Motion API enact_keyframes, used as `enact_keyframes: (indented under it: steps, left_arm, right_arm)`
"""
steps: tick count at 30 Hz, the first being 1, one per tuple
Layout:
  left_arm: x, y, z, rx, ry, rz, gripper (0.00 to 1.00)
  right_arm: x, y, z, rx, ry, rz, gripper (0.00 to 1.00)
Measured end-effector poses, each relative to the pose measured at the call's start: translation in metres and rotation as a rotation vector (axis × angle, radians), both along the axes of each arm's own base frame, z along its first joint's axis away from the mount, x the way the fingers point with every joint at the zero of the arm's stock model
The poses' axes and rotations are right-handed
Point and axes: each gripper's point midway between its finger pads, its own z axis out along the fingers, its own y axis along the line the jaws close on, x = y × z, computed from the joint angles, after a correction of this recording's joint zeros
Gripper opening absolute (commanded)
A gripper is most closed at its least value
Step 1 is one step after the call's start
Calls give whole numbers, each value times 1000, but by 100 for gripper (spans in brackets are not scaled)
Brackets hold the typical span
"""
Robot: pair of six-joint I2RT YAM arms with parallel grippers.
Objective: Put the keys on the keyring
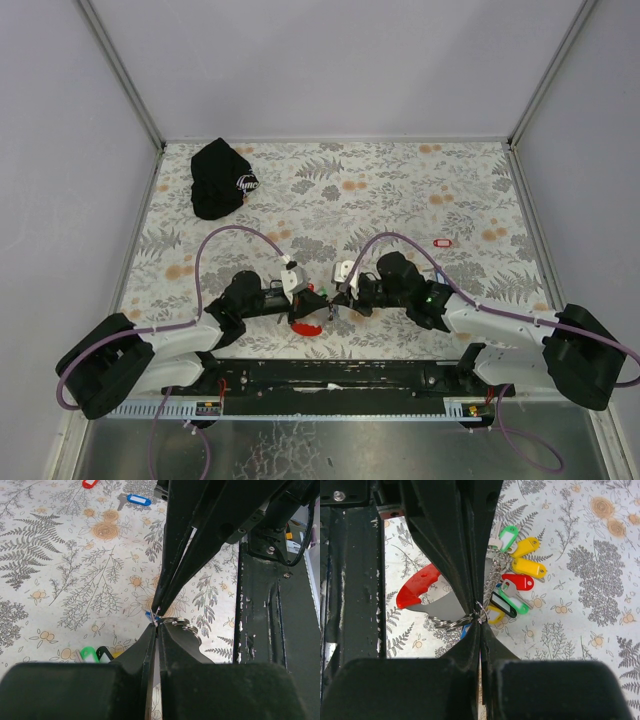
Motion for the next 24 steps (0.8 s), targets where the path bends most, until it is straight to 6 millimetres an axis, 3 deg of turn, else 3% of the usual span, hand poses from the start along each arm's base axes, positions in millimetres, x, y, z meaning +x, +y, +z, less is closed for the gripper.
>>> enact_keyframes:
  steps: [11, 24]
  left_arm:
    - [2, 0, 5, -12, -14, 9, 0]
    - [0, 0, 12, -33, -23, 1, 0]
  right_arm:
    - [10, -4, 6, -36, 66, -122, 0]
    - [21, -19, -7, -103, 71, -226, 0]
